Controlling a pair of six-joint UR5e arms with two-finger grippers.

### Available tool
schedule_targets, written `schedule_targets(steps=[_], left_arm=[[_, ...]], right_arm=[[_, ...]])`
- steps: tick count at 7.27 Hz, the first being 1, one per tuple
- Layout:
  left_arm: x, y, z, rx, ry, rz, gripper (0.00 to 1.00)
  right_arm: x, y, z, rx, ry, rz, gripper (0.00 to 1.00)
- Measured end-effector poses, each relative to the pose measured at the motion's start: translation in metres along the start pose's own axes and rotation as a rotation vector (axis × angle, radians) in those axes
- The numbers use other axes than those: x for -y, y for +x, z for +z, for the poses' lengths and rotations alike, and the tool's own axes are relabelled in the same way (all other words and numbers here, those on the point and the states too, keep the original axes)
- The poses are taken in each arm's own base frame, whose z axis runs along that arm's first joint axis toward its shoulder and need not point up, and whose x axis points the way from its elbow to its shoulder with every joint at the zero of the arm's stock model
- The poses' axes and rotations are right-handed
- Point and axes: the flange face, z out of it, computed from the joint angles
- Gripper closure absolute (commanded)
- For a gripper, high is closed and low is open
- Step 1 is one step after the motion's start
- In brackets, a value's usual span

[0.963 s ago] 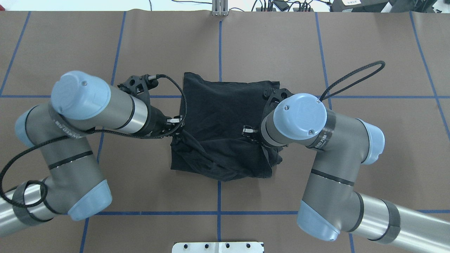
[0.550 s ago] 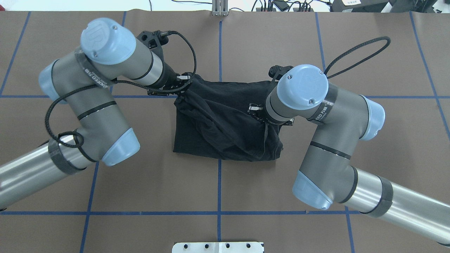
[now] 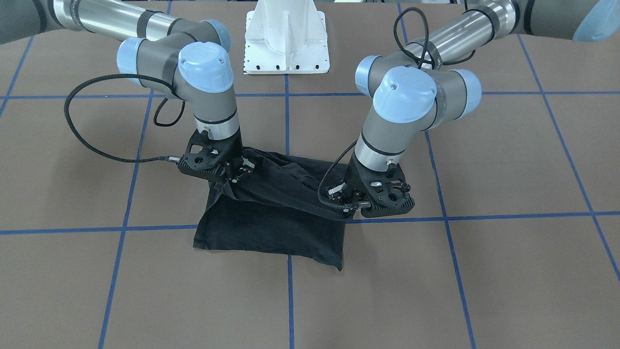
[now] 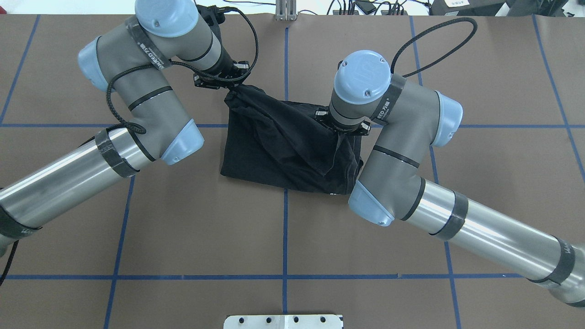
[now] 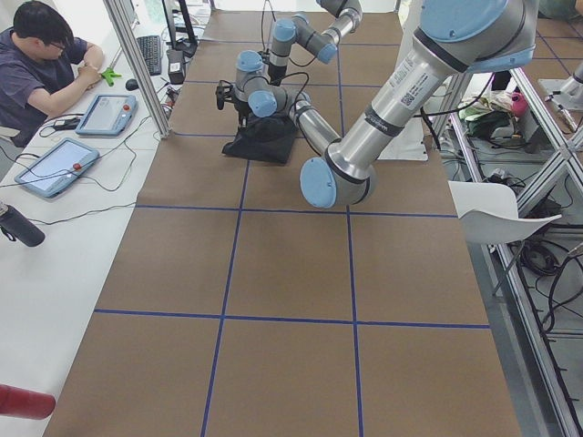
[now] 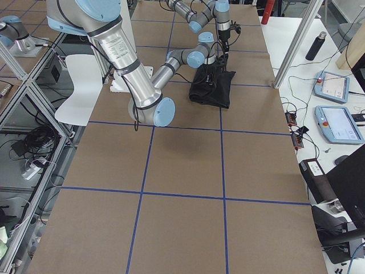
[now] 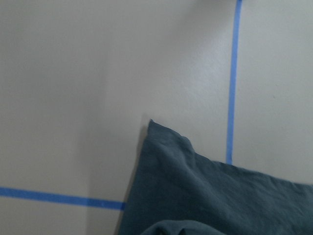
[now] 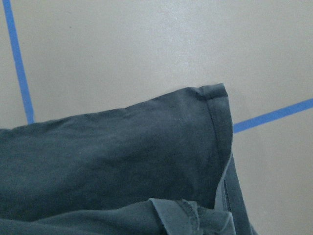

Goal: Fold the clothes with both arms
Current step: 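Lay the held edge over the far edge of the shirt with both grippers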

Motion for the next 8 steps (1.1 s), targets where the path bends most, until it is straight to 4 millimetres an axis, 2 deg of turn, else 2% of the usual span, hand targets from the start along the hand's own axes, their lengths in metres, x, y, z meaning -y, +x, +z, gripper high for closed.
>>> schedule_targets(steps=[2, 3, 5, 6, 7, 8], left_arm=[[0.015, 0.013, 0.016, 0.010, 0.000, 0.009, 1.00], [0.021, 0.019, 0.024, 0.008, 0.002, 0.011, 1.00], [0.031, 0.024, 0.041, 0.004, 0.004, 0.013, 0.99], [0.036, 0.026, 0.049, 0.011, 0.004, 0.007, 0.47], [0.041, 0.029, 0.055, 0.017, 0.008, 0.000, 0.02], [0.047, 0.028, 0.058, 0.019, 0.017, -0.006, 0.00]], right_arm=[[0.023, -0.002, 0.025, -0.003, 0.015, 0.000, 1.00], [0.030, -0.001, 0.037, 0.002, 0.020, -0.005, 1.00], [0.036, 0.001, 0.046, 0.004, 0.024, -0.007, 1.00], [0.037, 0.002, 0.048, 0.003, 0.025, -0.011, 1.00], [0.039, 0.003, 0.050, 0.000, 0.025, -0.017, 0.45], [0.042, 0.004, 0.053, -0.004, 0.026, -0.020, 0.00]])
